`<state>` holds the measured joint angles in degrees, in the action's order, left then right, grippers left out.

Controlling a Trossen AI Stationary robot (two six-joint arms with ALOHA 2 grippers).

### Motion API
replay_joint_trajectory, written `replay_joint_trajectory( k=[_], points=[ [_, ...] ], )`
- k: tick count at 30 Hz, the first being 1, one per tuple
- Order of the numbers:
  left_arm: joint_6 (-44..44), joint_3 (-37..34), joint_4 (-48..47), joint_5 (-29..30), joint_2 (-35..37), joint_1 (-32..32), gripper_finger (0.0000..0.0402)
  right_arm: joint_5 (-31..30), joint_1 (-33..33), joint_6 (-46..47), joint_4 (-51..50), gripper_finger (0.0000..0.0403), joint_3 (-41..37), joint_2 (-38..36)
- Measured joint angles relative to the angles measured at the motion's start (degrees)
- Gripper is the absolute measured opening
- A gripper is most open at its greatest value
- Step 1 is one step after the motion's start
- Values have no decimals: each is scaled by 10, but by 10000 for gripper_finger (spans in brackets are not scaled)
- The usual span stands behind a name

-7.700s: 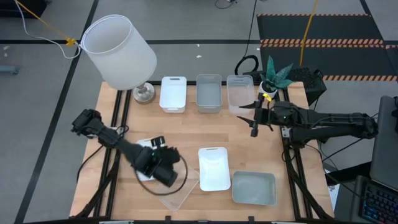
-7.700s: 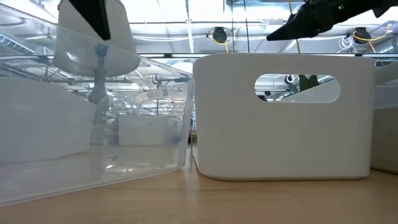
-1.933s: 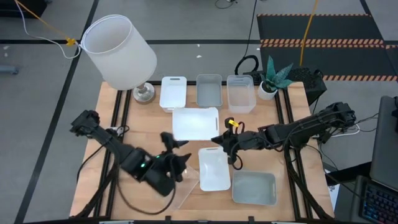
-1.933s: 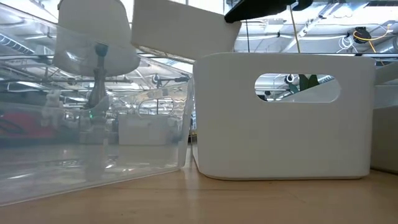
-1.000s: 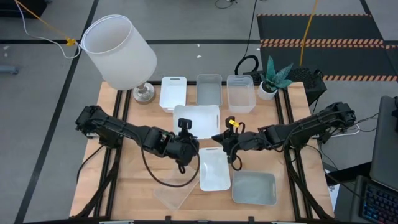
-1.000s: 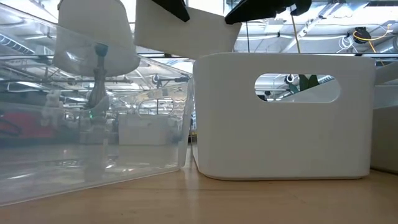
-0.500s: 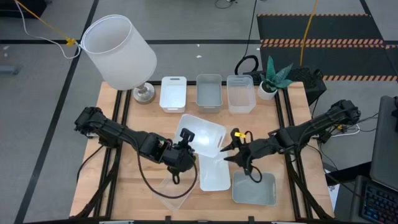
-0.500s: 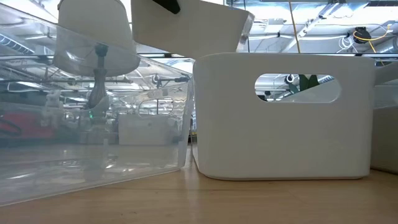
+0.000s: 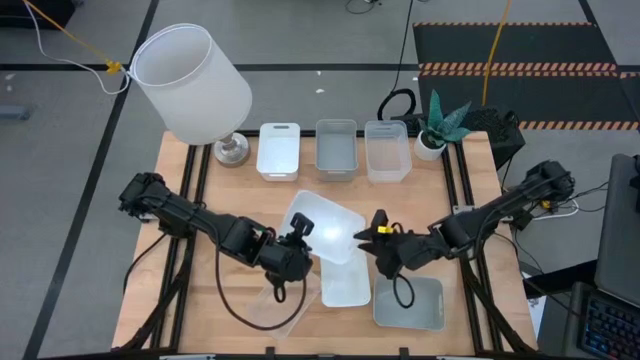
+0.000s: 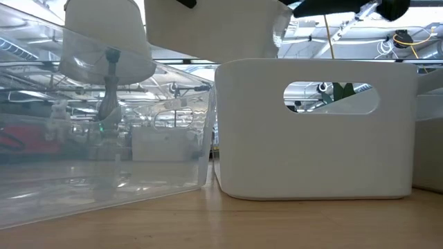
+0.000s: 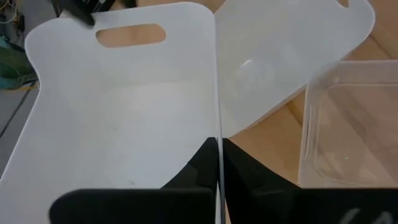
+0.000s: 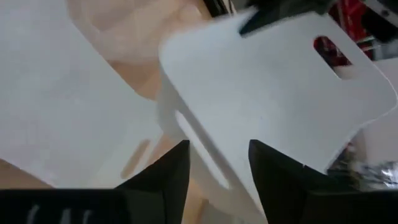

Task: Stack baskets by color
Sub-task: Stack the left white bin on the top left white bin

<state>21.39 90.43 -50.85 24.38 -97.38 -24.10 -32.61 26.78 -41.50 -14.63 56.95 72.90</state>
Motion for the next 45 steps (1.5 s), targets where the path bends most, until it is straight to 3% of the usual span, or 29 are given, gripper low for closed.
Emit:
replay_joint_trajectory(
  k=[6, 14, 22, 25, 32, 36, 41, 45],
  points=[
    [0, 0, 0, -2, 0, 0, 5, -21, -1, -28, -2, 125, 0, 13],
    [-18, 0, 1, 29, 0, 1, 23, -19, -1, -30, -11, 16, 0, 9],
    [-50, 0, 2, 79, 0, 1, 33, -23, -1, -14, -14, 14, -1, 9],
    [-58, 0, 11, 106, 0, 1, 66, -23, -1, -12, -15, 9, -1, 9],
    [-105, 0, 25, 201, 0, 0, 195, -35, -7, 12, -11, 2, -1, 9],
    [-113, 0, 77, 254, 0, -3, 253, -49, -20, 34, -5, 1, -1, 9],
    [-95, 0, 172, 277, 0, -7, 301, -50, -40, 62, -8, 1, -1, 9],
    [-65, 1, 242, 276, 0, -10, 313, -56, -50, 79, -10, 1, -1, 9]
  ],
)
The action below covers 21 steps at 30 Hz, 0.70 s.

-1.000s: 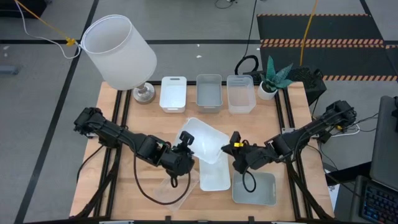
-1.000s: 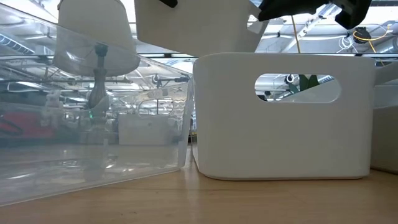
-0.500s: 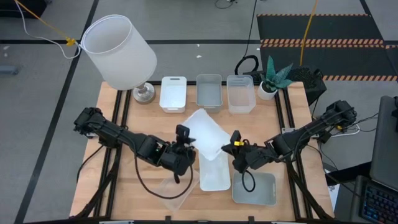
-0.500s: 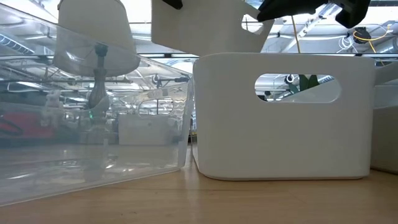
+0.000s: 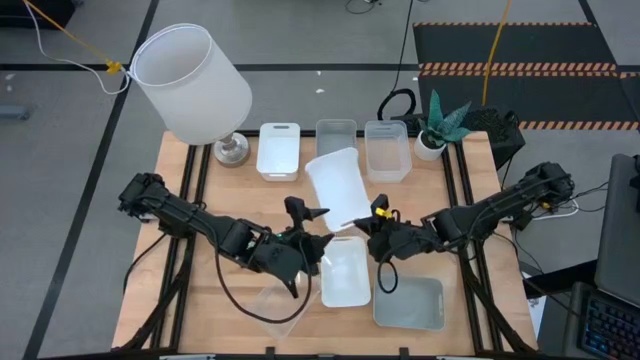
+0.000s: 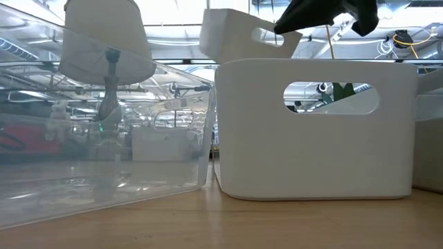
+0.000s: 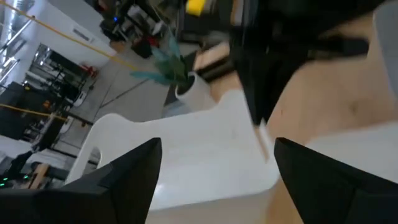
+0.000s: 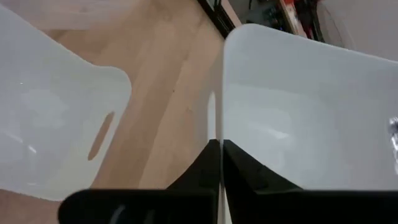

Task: Stack baskets by color
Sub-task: Stack the left white bin on the top left white bin

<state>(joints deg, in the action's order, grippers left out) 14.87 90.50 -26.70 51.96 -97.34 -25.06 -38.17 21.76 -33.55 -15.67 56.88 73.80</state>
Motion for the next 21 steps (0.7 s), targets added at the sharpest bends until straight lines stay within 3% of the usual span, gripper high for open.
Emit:
replay_joint_trajectory(
  k=[8, 15, 21],
  points=[
    [-4, 0, 69, -3, 0, 3, 269, -55, -13, 32, 7, 1, 0, 0],
    [-17, 0, 41, -5, 0, 4, 219, -54, -32, 62, 33, 1, 0, 0],
    [-36, 0, -32, -12, 0, 13, 223, -20, -50, 115, 70, 1, 0, 0]
  ],
)
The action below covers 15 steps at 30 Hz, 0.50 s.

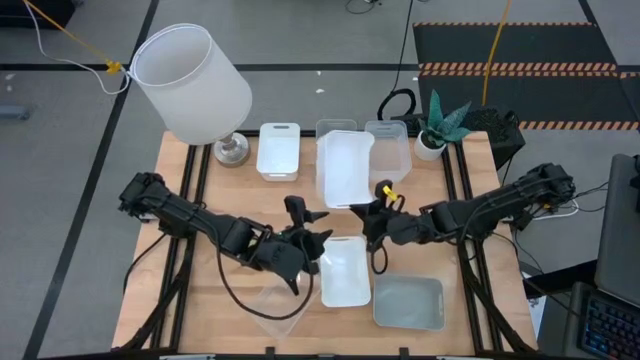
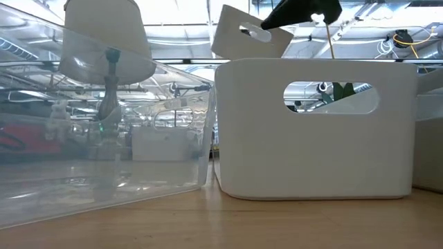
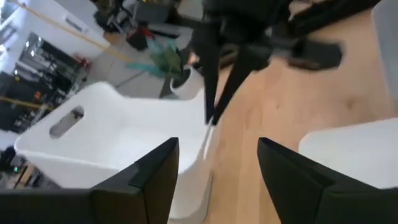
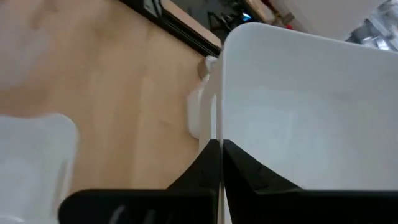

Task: Stack baskets by color
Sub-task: Stack the left white bin on the top left white bin

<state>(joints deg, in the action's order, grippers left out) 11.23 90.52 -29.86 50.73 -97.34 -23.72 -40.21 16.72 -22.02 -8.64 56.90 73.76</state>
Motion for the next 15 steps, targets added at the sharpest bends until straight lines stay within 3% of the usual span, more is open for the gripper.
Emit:
replay_joint_trajectory(
  k=[4, 9, 15],
  points=[
    [-23, 0, -28, -13, 0, 22, 237, 58, -13, 33, -2, 1, 0, 0],
    [-28, 0, -46, -94, -9, 49, 229, 110, -23, 48, -2, 1, 0, 0],
    [71, 0, -35, -97, -36, 76, 190, 118, -29, 49, -8, 1, 0, 0]
  ],
)
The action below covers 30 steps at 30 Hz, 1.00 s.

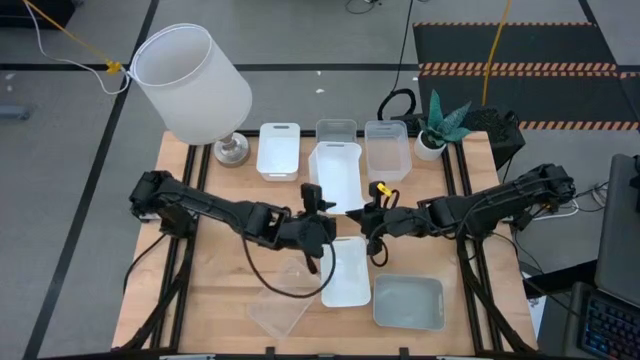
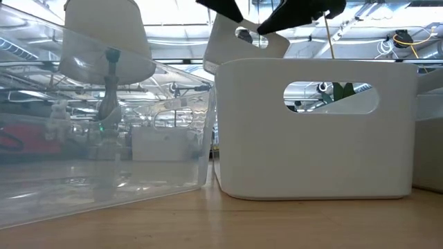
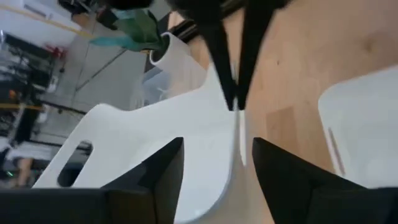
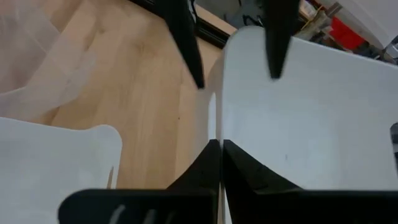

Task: Stack baskets by color
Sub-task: Stack the left white bin on the top left white bin

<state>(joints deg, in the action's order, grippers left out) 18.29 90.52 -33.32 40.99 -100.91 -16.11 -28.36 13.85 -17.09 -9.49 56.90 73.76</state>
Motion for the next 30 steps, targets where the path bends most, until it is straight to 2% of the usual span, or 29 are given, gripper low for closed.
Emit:
replay_joint_trajectory(
  k=[6, 11, 15, 19, 30],
  points=[
    [-42, 0, -5, -51, -13, 9, 182, 1, -6, 0, -15, 1, 0, 0],
    [-73, 0, -30, -56, -13, 17, 199, 1, -10, -1, -30, 1, 0, 0],
    [-79, 0, -33, -64, -13, 24, 197, 0, -10, -3, -29, 1, 0, 0],
    [-72, 0, -35, -73, -12, 30, 161, 0, -10, -5, -30, 1, 0, 0],
    [-28, 0, -45, -80, -12, 30, 17, 2, -10, -25, -24, 2, 0, 0]
  ],
)
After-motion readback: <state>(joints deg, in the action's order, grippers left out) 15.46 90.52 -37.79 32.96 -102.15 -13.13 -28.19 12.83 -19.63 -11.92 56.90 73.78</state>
